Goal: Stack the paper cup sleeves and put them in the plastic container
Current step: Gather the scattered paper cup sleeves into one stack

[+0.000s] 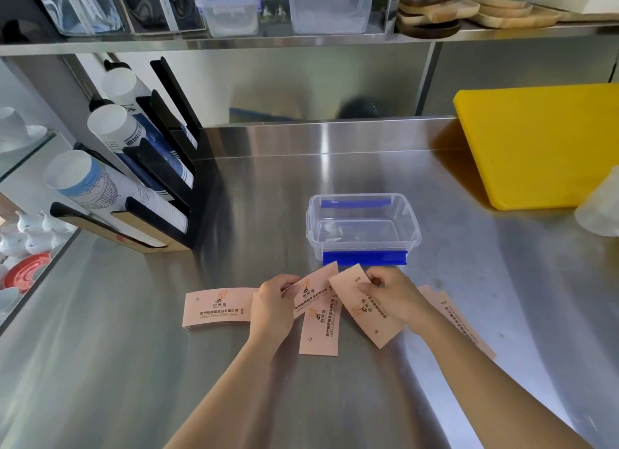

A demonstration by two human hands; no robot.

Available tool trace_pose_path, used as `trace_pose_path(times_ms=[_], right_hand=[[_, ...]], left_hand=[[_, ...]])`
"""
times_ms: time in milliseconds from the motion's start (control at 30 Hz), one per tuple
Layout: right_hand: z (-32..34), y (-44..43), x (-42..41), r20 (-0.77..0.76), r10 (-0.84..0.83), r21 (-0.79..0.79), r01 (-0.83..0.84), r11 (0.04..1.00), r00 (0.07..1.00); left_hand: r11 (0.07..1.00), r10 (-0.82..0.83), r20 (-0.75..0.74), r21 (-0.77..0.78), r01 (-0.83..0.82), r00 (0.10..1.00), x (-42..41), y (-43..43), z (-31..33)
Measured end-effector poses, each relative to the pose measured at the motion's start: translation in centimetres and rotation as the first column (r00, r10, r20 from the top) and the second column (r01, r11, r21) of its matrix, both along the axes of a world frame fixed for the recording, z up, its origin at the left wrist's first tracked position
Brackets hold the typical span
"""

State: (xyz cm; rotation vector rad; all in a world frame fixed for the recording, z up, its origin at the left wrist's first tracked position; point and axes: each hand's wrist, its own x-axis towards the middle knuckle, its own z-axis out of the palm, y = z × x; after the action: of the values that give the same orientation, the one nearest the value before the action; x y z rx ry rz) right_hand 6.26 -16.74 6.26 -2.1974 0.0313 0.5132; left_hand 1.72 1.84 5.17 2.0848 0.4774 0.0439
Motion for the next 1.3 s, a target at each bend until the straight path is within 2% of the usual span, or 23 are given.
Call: trace_pose_path(times_ms=[200,333,433,500,567,633,700,767,867,967,1067,1167,1300], right_hand=[[-0.5,0.2,-0.2,-0.065,-0.063,0.289,0.079,0.954,0.996],[-1.1,1.1,-0.5,-0.038,-0.128,0.355,0.133,0.925,0.991],[-2.2,1.7,-0.7,-0.166,-0.215,0.474,0.269,0.838,0.962],[-2.8,2.2,-1.1,-0.249,-0.259,0.499,0.353,0.791,0.933],[-3.5,2.5,-1.5,-0.242,-0.293,0.439,0.374,0.817,0.925],[-4.1,2.6,-1.7,-0.139,-0.274,0.293,0.304,0.906,0.952],[-4.3,2.6,-1.5,0.011,-0.174,0.065,0.173,0.983,0.985],[-3.9,2.5,-1.1,0.134,-0.063,-0.105,0.077,0.992,0.989],[-3.1,2.4,-0.4,0.193,0.046,-0.049,-0.037,0.998,0.98],[-2.7,2.4,0.0,0.227,0.169,-0.124,-0.143,0.982,0.959],[-3.0,2.5,0.1,0.194,0.136,-0.093,-0.12,0.988,0.971],[-3.4,2.4,0.1,0.154,0.074,-0.005,-0.075,0.997,0.985],[-4.0,2.6,0.2,0.1,0.129,-0.155,-0.112,0.981,0.987]], left_hand=[[1.0,-0.017,-0.008,-0.006,0.017,1.0,0.2,0.1,-0.3],[1.0,-0.03,-0.008,0.004,0.031,1.0,0.3,0.3,-0.3],[0.999,-0.052,0.005,-0.017,0.052,0.999,0.2,0.2,-0.3],[0.998,-0.058,0.021,-0.03,0.058,0.998,0.1,0.1,-0.3],[0.997,-0.052,0.011,-0.056,0.053,0.999,0.1,0.1,-0.4],[0.995,-0.075,-0.007,-0.067,0.074,0.997,0.1,0.3,-0.5],[0.994,-0.102,0.001,-0.04,0.102,0.995,0.1,0.5,-0.5],[0.991,-0.136,0.036,0.004,0.136,0.99,0.1,0.8,-0.6],[0.97,-0.232,0.096,0.103,0.222,0.968,0.4,1.1,-0.6],[0.937,-0.326,0.116,0.173,0.304,0.938,0.4,1.4,-0.9],[0.902,-0.385,0.103,0.252,0.35,0.917,0.4,2.0,-1.4],[0.919,-0.323,0.08,0.264,0.293,0.943,0.4,2.6,-1.8],[0.978,-0.105,0.123,0.194,0.08,0.987,0.4,3.1,-1.6]])
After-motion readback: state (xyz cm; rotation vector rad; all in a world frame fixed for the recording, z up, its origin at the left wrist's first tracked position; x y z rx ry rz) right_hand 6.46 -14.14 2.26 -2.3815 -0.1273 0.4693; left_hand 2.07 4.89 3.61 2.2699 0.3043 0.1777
